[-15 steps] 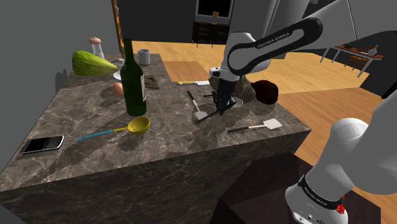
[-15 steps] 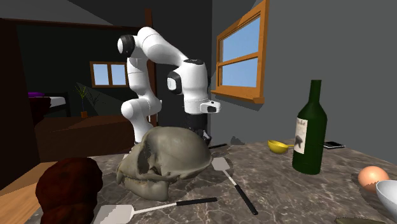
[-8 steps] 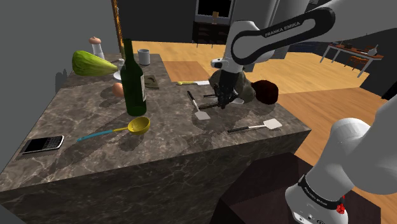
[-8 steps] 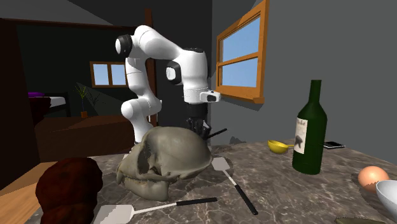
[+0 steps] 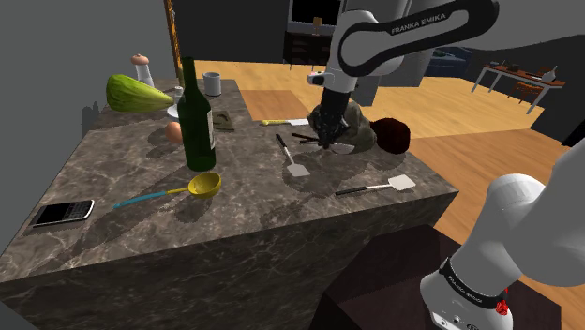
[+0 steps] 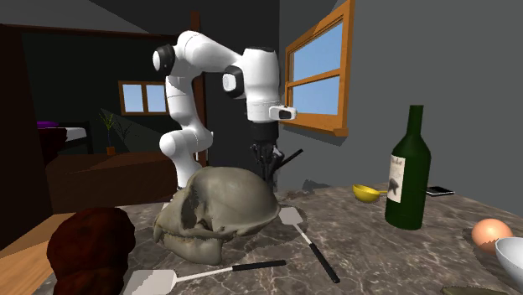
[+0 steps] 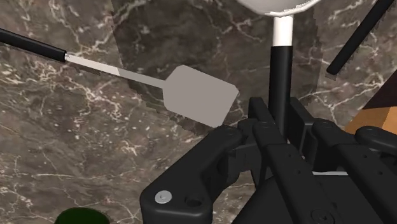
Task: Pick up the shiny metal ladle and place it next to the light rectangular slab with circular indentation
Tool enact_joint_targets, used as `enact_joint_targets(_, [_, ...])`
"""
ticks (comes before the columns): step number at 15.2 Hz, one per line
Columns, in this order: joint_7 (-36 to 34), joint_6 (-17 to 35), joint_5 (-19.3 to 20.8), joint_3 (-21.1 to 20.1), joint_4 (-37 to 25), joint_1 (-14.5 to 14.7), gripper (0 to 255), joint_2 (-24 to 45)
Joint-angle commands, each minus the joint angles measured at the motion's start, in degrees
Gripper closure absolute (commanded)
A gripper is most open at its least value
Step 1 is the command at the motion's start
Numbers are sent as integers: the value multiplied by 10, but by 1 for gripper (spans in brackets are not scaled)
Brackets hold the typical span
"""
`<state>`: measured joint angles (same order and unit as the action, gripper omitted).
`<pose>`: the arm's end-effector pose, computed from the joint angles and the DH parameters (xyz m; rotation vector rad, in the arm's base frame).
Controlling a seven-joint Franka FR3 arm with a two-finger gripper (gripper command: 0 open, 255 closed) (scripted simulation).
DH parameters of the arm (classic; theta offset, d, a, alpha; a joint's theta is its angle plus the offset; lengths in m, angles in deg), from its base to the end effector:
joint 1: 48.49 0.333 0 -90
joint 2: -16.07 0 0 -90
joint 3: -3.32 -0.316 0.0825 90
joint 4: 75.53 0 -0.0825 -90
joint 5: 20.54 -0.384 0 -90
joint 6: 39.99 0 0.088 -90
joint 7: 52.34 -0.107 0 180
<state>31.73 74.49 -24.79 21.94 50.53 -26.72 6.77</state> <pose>0.4943 0.0279 0.4446 -2.2141 -2.0525 -0.0594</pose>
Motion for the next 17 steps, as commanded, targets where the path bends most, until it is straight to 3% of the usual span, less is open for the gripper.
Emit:
enact_joint_targets(1, [1, -3, -14, -1, -41, 6, 255, 39])
enact_joint_targets(10, [2, -61, -78, -12, -293, 7, 255, 244])
enact_joint_targets(17, [-19, -160, -116, -30, -580, -23, 255, 435])
